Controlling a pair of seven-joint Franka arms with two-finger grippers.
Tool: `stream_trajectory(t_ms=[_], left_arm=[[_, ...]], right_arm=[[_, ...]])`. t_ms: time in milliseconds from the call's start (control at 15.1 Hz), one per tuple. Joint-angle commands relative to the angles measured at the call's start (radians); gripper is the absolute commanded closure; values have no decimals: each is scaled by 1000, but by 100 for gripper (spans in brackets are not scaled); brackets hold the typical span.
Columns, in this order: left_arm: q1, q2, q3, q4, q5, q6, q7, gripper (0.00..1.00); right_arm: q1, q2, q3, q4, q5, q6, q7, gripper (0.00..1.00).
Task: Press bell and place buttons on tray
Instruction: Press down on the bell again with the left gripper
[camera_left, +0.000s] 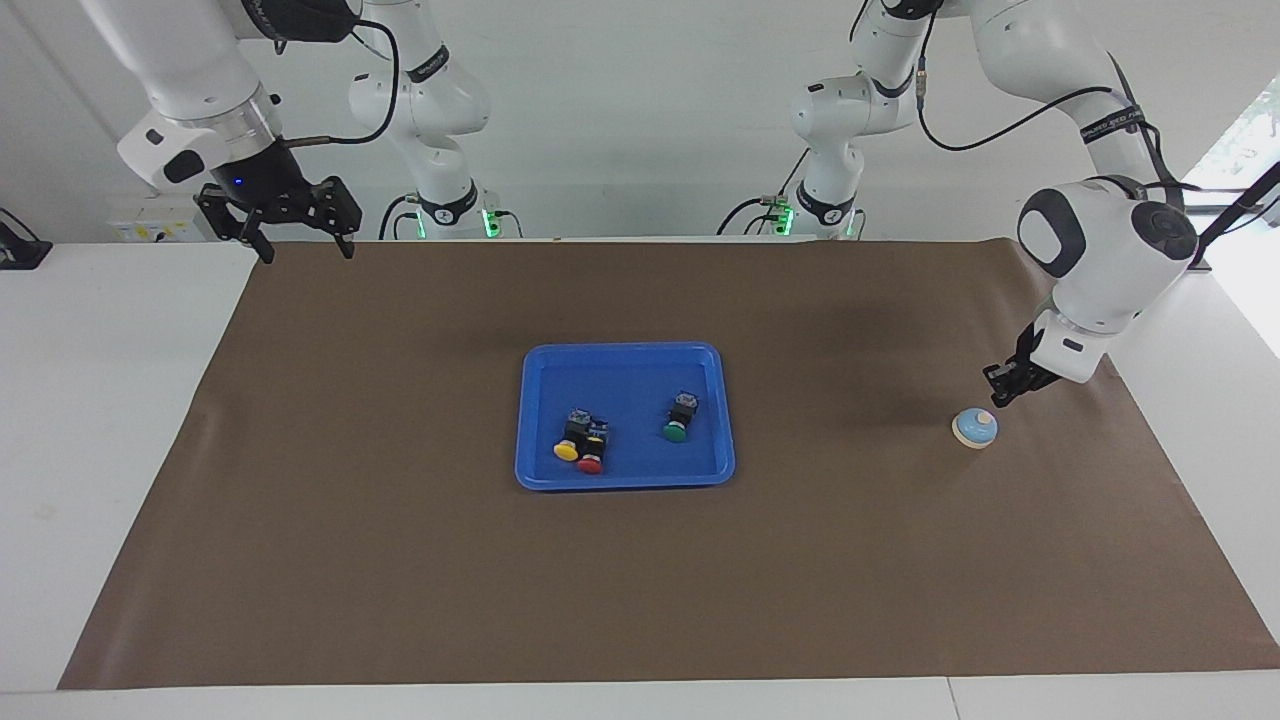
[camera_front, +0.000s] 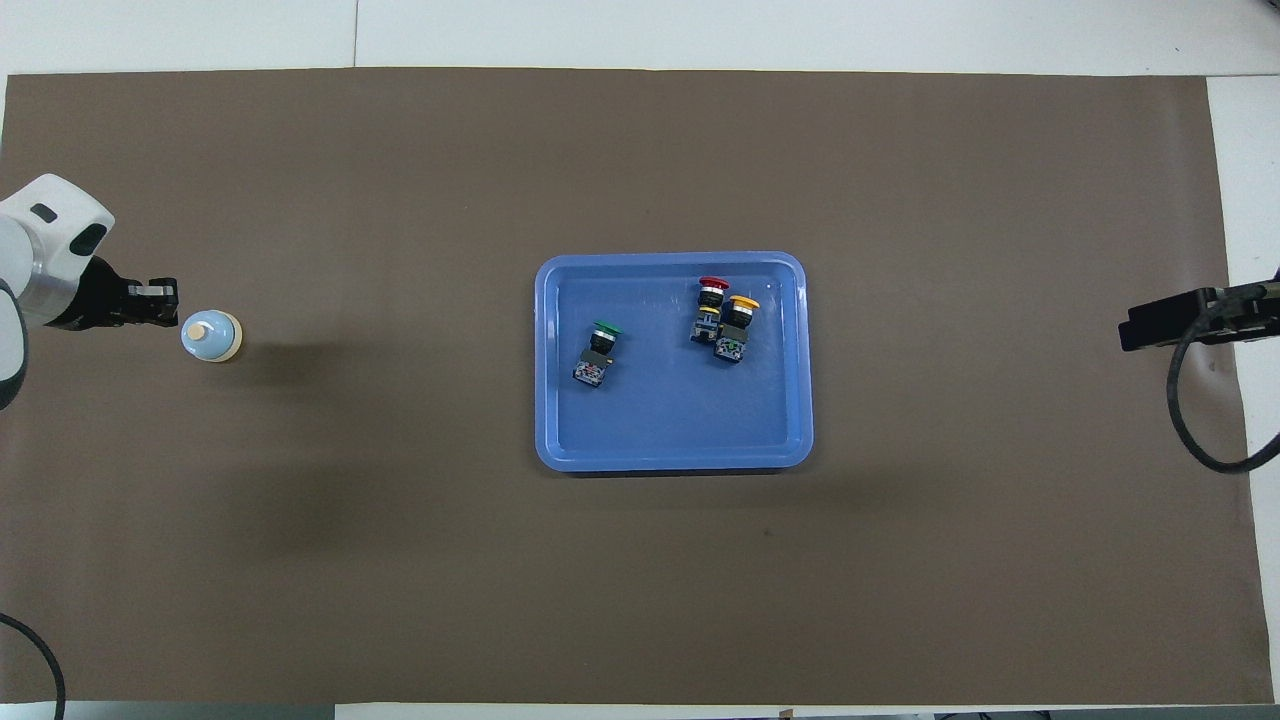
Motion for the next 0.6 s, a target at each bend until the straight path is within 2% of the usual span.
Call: stream_trajectory(t_ms=[0, 331, 529], left_arm=[[9, 3, 1, -39, -1, 35, 39, 100], [28, 12, 0, -80, -1, 99, 42, 100], [24, 61, 0, -86, -1, 159, 41, 100]], right_arm=[[-14, -5, 10, -5, -3, -6, -19, 0], [-16, -5, 10, -5, -3, -11, -19, 0], [-16, -5, 10, -5, -3, -11, -19, 0]])
